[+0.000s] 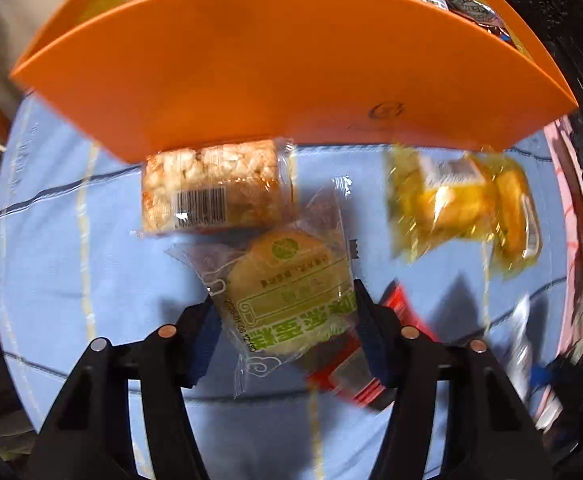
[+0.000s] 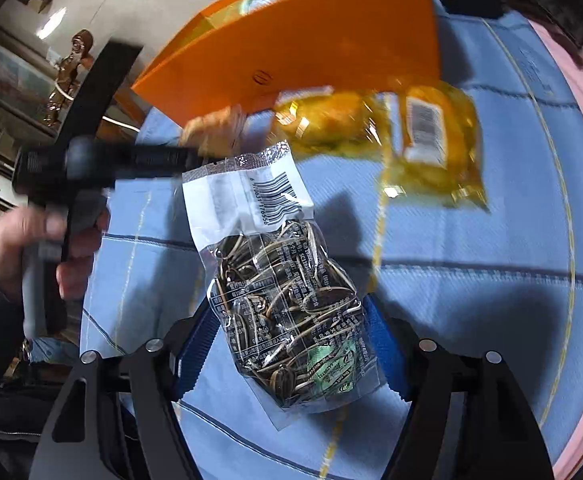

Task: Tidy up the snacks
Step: 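Grasp the round green-printed cake pack with left tool while right tool grasps the seed bag, then drop the cake pack with left tool into the box while right tool drops the seed bag, then grasp a yellow barcoded bread bag with right tool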

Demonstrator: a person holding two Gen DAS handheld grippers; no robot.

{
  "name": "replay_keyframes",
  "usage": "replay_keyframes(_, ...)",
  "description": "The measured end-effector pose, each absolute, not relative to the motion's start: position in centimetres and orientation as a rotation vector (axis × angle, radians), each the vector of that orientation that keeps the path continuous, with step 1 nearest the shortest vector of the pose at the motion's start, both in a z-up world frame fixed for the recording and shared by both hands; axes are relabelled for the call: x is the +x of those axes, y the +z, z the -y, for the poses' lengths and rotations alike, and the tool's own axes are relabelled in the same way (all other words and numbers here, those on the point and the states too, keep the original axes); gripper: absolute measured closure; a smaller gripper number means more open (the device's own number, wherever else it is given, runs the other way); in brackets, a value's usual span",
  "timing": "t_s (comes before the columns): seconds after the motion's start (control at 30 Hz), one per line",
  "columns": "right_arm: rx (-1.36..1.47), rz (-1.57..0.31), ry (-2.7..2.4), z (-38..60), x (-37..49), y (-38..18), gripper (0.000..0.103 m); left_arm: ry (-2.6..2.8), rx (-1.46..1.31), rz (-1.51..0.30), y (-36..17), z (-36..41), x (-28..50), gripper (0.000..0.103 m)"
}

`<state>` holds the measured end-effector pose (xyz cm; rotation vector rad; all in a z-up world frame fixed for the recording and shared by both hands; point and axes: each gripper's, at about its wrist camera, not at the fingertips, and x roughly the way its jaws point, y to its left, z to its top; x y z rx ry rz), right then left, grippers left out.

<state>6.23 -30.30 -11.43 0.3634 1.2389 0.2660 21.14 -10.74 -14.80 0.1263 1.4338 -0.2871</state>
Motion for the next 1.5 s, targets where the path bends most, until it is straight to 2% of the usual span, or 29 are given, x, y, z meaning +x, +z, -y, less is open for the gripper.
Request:
replay_keyframes(0.4, 0.378, -1.072, 0.263, 30.7, 11.4, -6.0, 0.03, -0.261, -0.016, -1.296, -6.9, 1.5, 20.2, 0.044)
replay_keyframes(0.67, 0.425, -0.911, 0.163, 35.3, 17.5, -0.9, 0.03, -0.27, -0.028, -1.169, -2.0, 2.7, 25.9, 0.043)
replay_keyframes(0.87, 0.418, -0.899, 0.015, 36.3, 23.7, -1.2, 0.03, -0.29, -0.053, -1.141, -1.8, 5.8, 32.0, 0.042)
replay_keyframes(0.93, 0.421, -0.89, -0.026, 36.1, 25.2, -1.7, 0.028, -0.283, -0.055, -1.13, -2.2, 7.0, 33.6, 0.036)
replay_keyframes(0.97, 0.414, -0.884, -0.059, 36.1, 25.8, -2.0, 0.026, -0.281, -0.044, -1.124, -2.5, 7.5, 34.3, 0.028)
replay_keyframes(1.0, 0.419, -0.881, -0.087, 36.1, 25.9, -2.3, 0.018, -0.262, -0.029, -1.122, -2.7, 7.9, 34.5, 0.009)
replay_keyframes(1.03, 0.444, -0.882, -0.129, 36.4, 25.9, -2.6, 0.013, -0.229, -0.004, -1.094, -2.6, 8.2, 34.3, 0.005)
replay_keyframes(1.13, 0.496, -0.856, -0.133, 36.6, 23.8, -3.2, 0.008, -0.259, 0.026, -1.033, -2.5, 8.3, 32.7, 0.005)
replay_keyframes(1.33, 0.433, -0.883, -0.155, 36.6, 18.6, -4.3, 0.007, -0.223, 0.054, -1.082, -3.7, 6.2, 29.5, 0.005)
replay_keyframes(1.5, 0.307, -0.99, -0.241, 37.4, 14.8, -7.0, 0.007, -0.24, 0.037, -1.149, -5.4, 5.0, 26.0, 0.005)
